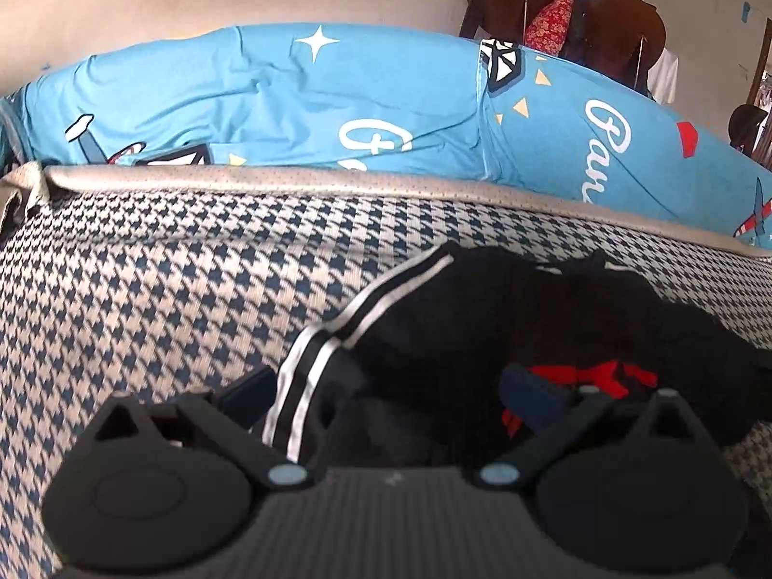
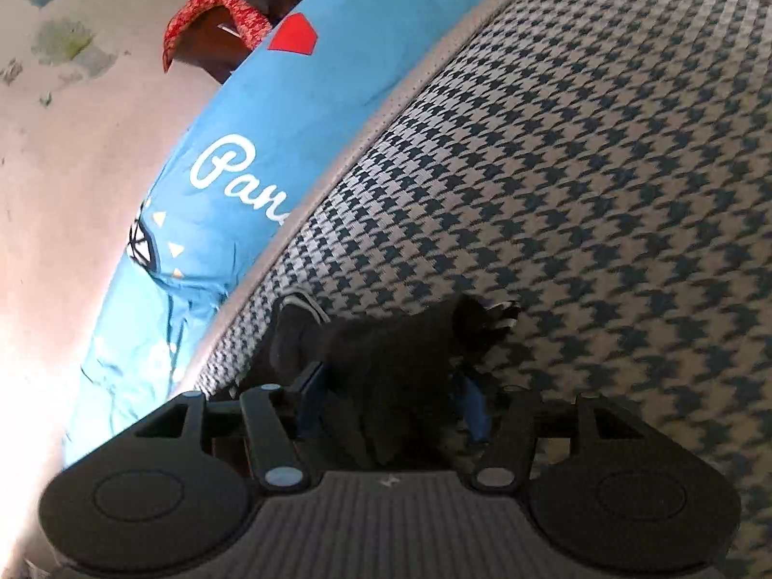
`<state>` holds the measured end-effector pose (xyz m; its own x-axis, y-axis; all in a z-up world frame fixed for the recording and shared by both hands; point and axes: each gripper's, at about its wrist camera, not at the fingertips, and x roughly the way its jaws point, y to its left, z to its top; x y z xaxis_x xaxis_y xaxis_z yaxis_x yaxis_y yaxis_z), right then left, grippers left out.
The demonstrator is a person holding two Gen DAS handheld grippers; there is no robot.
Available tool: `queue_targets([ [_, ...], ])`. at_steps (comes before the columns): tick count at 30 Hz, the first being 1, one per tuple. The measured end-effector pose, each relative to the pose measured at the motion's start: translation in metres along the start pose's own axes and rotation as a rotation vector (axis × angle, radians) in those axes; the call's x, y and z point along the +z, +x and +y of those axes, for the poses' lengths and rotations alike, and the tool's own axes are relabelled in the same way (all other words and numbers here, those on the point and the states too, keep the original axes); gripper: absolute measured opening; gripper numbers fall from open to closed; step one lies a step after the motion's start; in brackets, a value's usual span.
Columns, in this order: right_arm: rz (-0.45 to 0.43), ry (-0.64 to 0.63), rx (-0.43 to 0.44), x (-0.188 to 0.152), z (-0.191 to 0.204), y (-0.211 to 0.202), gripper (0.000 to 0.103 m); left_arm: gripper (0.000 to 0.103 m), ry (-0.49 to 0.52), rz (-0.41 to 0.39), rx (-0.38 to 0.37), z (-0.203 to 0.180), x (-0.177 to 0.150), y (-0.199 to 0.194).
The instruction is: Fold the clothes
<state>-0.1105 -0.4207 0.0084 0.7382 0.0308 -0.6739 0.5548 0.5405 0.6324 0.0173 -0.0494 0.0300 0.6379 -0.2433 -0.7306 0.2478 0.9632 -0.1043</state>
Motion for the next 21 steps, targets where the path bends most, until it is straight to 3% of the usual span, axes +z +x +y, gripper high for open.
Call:
queue_targets([
  [6,-0.016,0.018,0.000,0.009,0.011,0.031,0.058,0.103,-0.032,-0.012,-0.017,0.001,0.006,0.006],
  [9,-0.011,0.013,0.018,0.008,0.017,0.043,0.045,0.103,-0.062,-0.007,-0.035,0.006,0.006,0.006],
  [13,-0.044,-0.098,0.063,0.004,0.038,0.041,0.021,0.103,-0.081,-0.005,-0.038,0.013,0.004,0.004],
  [17,-0.079,-0.252,0.156,-0.003,0.064,0.032,0.017,0.103,-0.091,-0.002,-0.030,0.019,0.004,0.004],
  [21,-0.106,-0.544,0.294,-0.025,0.097,0.014,0.017,0.103,-0.111,-0.004,-0.028,0.024,0.005,0.004],
])
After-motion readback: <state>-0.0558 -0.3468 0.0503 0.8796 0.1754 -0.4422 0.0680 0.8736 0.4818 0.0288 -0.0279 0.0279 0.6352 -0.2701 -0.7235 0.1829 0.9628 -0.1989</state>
